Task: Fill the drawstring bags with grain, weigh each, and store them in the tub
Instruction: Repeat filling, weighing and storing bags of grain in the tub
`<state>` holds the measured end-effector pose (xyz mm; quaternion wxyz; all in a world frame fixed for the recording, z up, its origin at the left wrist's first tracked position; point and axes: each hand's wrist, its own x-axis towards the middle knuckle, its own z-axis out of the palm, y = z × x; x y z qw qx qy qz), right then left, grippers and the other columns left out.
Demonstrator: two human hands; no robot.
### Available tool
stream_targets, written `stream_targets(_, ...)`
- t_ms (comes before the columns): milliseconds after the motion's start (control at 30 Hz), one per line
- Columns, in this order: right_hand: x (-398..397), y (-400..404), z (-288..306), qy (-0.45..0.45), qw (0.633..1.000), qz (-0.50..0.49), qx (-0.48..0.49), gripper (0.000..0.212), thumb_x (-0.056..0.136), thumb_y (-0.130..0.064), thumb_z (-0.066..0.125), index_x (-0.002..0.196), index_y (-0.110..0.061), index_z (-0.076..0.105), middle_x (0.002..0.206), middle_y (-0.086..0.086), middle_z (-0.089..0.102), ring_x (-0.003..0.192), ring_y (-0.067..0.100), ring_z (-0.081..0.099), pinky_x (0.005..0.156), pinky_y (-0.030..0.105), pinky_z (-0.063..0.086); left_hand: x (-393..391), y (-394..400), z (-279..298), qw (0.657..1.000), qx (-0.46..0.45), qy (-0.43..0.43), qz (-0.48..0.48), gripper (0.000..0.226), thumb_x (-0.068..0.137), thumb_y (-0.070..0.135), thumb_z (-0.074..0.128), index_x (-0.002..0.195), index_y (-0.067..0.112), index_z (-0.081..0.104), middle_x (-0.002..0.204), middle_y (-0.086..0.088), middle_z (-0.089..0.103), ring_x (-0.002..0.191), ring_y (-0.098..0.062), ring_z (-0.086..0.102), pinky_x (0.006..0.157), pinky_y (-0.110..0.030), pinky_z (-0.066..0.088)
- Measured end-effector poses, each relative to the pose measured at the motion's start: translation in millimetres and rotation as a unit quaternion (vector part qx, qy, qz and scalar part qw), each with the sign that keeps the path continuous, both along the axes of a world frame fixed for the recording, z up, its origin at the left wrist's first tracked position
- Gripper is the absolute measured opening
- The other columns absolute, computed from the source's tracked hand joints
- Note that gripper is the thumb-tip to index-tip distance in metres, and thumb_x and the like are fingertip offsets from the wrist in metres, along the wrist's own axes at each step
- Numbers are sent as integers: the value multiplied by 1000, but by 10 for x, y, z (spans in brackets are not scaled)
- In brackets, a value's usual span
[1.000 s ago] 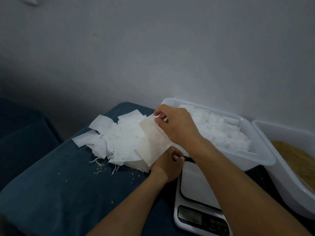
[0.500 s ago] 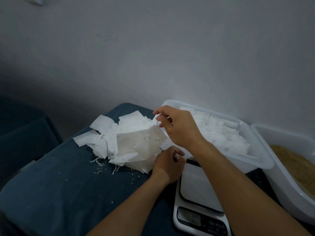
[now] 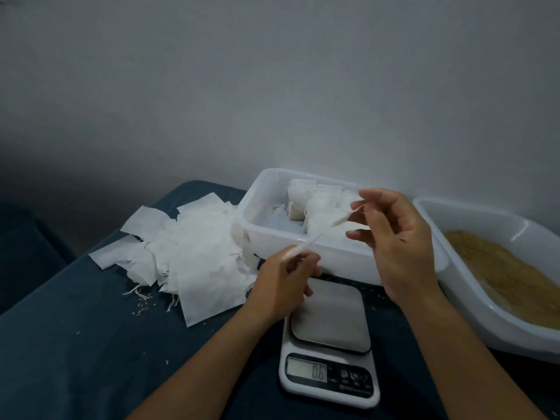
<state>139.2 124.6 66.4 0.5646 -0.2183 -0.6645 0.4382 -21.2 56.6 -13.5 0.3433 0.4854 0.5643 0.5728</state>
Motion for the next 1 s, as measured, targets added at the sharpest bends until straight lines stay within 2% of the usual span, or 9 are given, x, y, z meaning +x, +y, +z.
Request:
stream_targets(100, 215, -8, -116, 30, 999, 32, -14, 26, 104, -14, 55, 110, -28, 76, 102, 5, 74, 104, 26, 74, 84, 31, 61, 87, -45, 149, 977, -60, -194, -71, 26, 110, 28, 50, 118, 12, 69, 101, -10, 80, 69, -17, 72, 55, -22, 53)
stream_targets(167, 314, -35, -181, 30, 998, 51, -7, 24, 103, -14, 56, 109, -26, 76, 101, 6, 73, 104, 24, 72, 87, 31, 60, 111, -84, 213, 941, -84, -297, -141, 42, 111, 40, 40, 125, 13, 69, 111, -18, 78, 74, -18, 75, 58, -22, 56)
stream_targets(267, 435, -76, -265, 9, 998, 57, 19, 24, 103, -14, 56, 110, -25, 75, 100, 6, 73, 102, 23, 72, 89, 32, 60, 94, -136, 255, 905, -98, -353, -216, 67, 98, 66, 38, 122, 17, 78, 117, -23, 75, 79, -22, 75, 62, -26, 59)
stream_targets(400, 567, -98, -368, -29, 998, 45, 39, 31, 103, -5, 53, 111, -25, 74, 101, 7, 76, 105, 26, 75, 91, 31, 60, 70, -154, 245, 868, -116, -401, -269, 75, 94, 75, 40, 126, 16, 76, 122, -16, 74, 96, -25, 76, 73, -31, 60)
stream_targets(467, 603, -117, -411, -63, 996, 37, 49, 29, 102, -8, 56, 111, -29, 74, 101, 4, 77, 105, 25, 75, 91, 29, 59, 65, -189, 239, 879, -119, -358, -291, 68, 99, 71, 43, 131, 19, 74, 125, -8, 74, 106, -19, 73, 80, -28, 59)
stream_targets(567, 649, -151, -475, -116, 991, 44, 55, 24, 103, -18, 57, 114, -32, 73, 103, -2, 78, 105, 22, 75, 90, 30, 60, 96, -207, 210, 932, -99, -226, -264, 41, 91, 44, 70, 123, 19, 78, 109, -6, 78, 92, -15, 74, 74, -26, 58)
stream_targets(700, 741, -142, -421, -177, 981, 58, 44, 24, 102, -31, 56, 121, -35, 71, 107, -5, 77, 107, 23, 73, 91, 34, 60, 144, -181, 159, 995, 3, -13, -96, 14, 89, 27, 80, 103, 26, 80, 98, -5, 80, 89, -19, 76, 74, -32, 62)
stream_targets(833, 752, -131, -383, -208, 971, -62, 100, 24, 100, -41, 59, 119, -33, 71, 115, -17, 72, 114, 11, 69, 92, 28, 58, 152, -178, 144, 974, 143, 164, 55, 16, 90, 19, 81, 92, 34, 76, 88, 16, 77, 82, -5, 73, 69, -13, 54)
stream_targets(1000, 641, -196, -467, -261, 909, -166, 278, 24, 97, -31, 71, 118, -20, 75, 112, -9, 68, 108, 10, 63, 93, 26, 52, 236, -227, 156, 955, 213, 198, 60, 24, 89, 15, 81, 97, 37, 74, 89, 20, 75, 83, -5, 73, 70, -11, 53)
